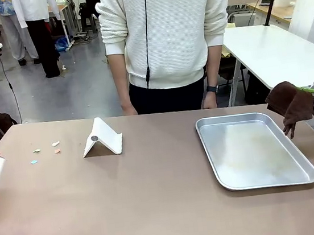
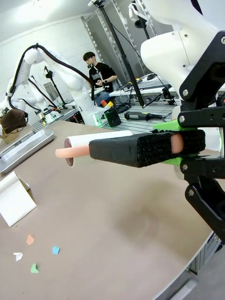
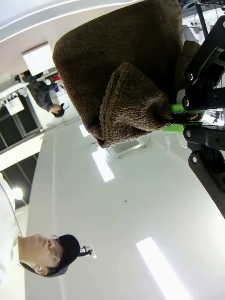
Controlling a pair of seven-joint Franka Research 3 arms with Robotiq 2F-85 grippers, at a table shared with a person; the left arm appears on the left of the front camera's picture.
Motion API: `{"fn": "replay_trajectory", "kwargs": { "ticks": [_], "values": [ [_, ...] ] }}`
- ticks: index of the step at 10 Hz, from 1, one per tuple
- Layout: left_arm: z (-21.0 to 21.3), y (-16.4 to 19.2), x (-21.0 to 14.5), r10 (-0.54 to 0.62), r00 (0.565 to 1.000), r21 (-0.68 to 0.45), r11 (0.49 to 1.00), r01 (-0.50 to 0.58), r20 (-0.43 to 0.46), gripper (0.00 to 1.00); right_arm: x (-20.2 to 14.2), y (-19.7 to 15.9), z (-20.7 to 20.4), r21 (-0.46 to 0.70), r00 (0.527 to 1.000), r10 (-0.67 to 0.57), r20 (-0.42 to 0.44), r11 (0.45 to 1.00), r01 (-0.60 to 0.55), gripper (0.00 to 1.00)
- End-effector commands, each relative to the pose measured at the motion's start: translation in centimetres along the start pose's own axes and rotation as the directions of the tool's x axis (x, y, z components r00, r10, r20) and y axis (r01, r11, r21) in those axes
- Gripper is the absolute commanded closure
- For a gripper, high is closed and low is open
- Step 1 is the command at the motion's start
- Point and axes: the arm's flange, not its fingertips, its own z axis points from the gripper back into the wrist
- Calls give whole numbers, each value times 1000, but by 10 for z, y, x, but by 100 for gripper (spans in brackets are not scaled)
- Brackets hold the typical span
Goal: Clean the surface of the table.
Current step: If a person points to the right, clean the right side of the table with your right hand, and if they point to the left, clean the left side with your left hand, then clean the area not pointed to by the person.
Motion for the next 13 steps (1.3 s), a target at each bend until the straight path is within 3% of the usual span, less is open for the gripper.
{"fn": "replay_trajectory", "kwargs": {
  "ticks": [1,13],
  "values": [
    [-3,-7,-1,11,1000,2,1000,-11,-8,100,-2,5,1,-3,1000,-18,9,1000,18,91],
    [-3,-7,-1,11,1000,2,1000,-11,-8,100,-2,5,1,-3,1000,-18,9,1000,18,91]
  ]
}}
